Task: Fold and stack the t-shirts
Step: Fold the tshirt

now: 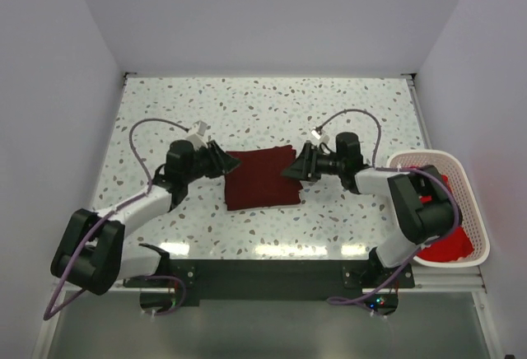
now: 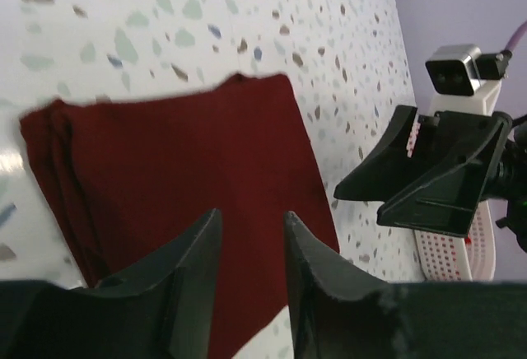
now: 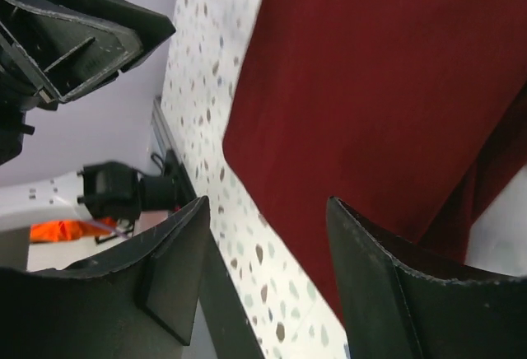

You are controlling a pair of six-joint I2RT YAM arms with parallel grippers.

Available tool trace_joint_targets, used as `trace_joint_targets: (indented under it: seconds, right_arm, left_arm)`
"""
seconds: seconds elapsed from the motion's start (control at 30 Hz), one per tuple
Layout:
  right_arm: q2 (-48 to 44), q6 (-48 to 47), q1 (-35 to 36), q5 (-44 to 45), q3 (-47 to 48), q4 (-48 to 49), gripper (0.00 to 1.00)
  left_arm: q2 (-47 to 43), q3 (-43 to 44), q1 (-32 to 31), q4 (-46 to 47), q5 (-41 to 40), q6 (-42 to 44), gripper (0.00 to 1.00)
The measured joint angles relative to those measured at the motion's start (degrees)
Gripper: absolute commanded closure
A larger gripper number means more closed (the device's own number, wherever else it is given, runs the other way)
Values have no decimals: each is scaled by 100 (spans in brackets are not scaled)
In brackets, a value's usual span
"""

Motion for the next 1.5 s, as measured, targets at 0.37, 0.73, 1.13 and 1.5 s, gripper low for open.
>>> trace_joint_targets:
  seconds: [0.37, 0.73, 1.13, 1.5]
  right_arm:
    - [544, 7, 103, -101, -1073, 529, 44]
    - [-125, -264, 70, 393, 0, -234, 42]
    - [2328, 328, -33, 715, 1508, 612, 43]
    - [1679, -485, -310, 942, 1561, -461, 38]
  left_arm:
    - [-264, -2153, -496, 439, 140, -728, 78]
    - [-516, -1172, 37, 323, -103, -774, 69]
    - [2382, 459, 376, 1141, -109, -776, 78]
    - [1886, 188, 835, 839, -184, -688, 57]
